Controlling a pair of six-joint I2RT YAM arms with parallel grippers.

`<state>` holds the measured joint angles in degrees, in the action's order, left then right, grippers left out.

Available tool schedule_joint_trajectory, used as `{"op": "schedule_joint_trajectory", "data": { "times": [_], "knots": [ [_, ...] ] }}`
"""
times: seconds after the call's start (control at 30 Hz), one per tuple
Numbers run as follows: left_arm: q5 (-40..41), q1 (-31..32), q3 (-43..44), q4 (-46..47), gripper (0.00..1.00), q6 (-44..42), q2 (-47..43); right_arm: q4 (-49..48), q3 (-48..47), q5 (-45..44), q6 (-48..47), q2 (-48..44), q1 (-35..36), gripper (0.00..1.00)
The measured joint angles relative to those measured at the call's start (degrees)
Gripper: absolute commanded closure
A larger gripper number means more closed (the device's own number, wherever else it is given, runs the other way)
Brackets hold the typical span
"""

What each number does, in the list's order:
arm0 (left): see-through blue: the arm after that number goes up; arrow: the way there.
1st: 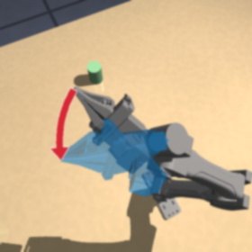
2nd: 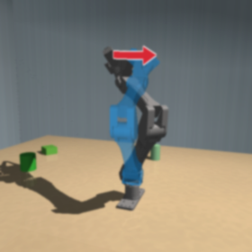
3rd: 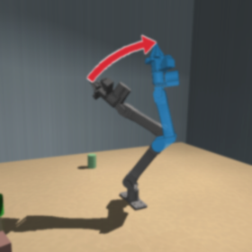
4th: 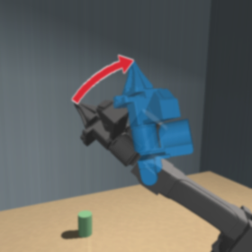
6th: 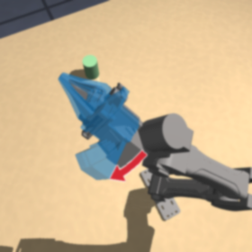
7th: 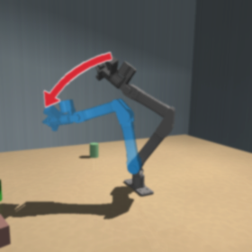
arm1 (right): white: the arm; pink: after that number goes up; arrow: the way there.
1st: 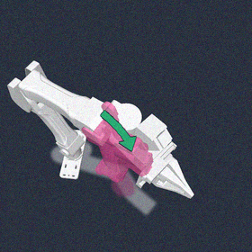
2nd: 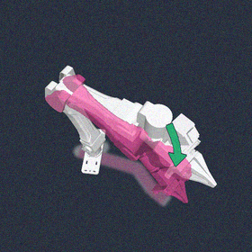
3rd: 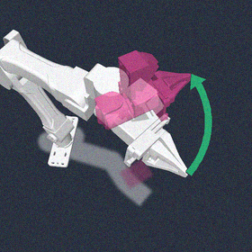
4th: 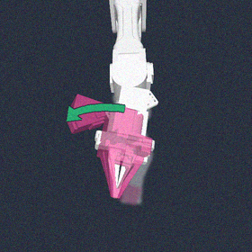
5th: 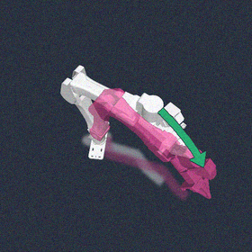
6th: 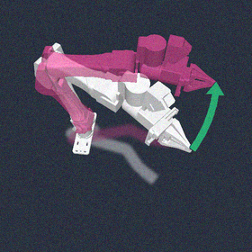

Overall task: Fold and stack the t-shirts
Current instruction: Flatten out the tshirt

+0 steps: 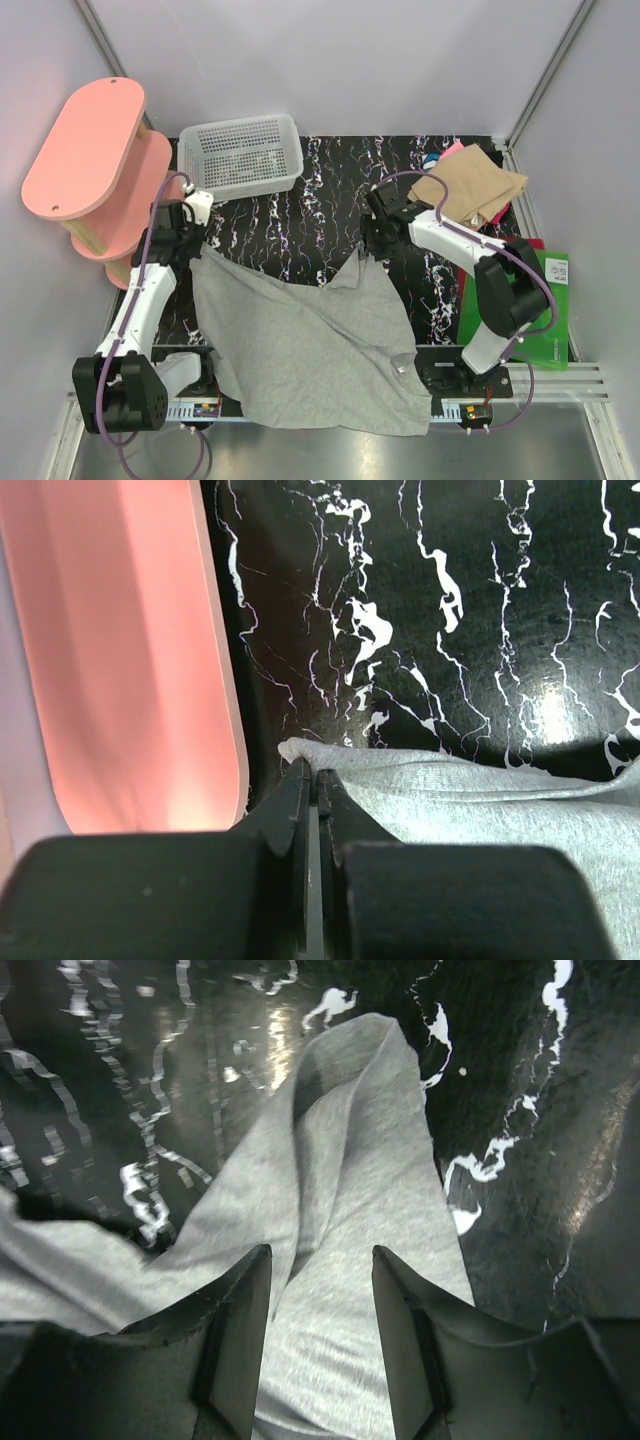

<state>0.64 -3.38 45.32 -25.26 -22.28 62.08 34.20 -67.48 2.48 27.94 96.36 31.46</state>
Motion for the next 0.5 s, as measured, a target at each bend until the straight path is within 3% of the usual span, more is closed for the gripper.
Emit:
{"op": "schedule_joint_trajectory", "data": {
  "times": [0.27, 0.5],
  "knots": [
    [0.0, 0.0, -0.07, -0.81, 1.0, -0.2, -1.99, -0.31, -4.57, -0.35, -0.61, 10.93, -0.42, 0.5],
    [-0.5, 0.0, -1.22, -1.03, 1.0, -0.39, -2.54, -0.61, -9.86, 0.04, -1.25, 12.68, -3.72, 0.52]
  ]
}}
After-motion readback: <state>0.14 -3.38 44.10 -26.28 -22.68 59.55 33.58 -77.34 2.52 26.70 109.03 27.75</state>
